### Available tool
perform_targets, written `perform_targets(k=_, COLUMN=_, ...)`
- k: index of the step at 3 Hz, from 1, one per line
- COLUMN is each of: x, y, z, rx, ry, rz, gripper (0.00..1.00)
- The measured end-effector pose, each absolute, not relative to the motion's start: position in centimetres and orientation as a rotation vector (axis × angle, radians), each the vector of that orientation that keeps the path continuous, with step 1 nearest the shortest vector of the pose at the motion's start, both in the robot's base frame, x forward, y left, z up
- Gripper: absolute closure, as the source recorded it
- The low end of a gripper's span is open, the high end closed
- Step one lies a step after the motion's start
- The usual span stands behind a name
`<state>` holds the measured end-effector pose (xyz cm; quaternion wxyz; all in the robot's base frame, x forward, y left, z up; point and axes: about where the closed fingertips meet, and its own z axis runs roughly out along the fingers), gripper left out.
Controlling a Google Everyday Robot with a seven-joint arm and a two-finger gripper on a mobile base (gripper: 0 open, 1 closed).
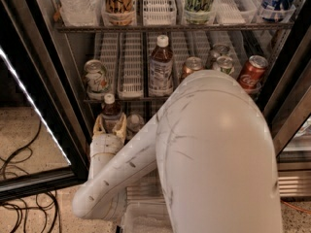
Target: Pick blue plastic bottle from bottom shelf of fridge
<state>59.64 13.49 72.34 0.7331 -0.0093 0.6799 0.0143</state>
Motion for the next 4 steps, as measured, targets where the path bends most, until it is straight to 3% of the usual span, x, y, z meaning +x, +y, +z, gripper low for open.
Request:
perform_targets(k=2, x=54.6, y=9.6, z=76.9, rx=-0.003, ry=1.536, rz=0.111, gripper=1.00)
perform_targets(k=4, x=53.9, y=9.6, z=76.5, rx=-0.021, ry=1.556, rz=0.173, gripper=1.00)
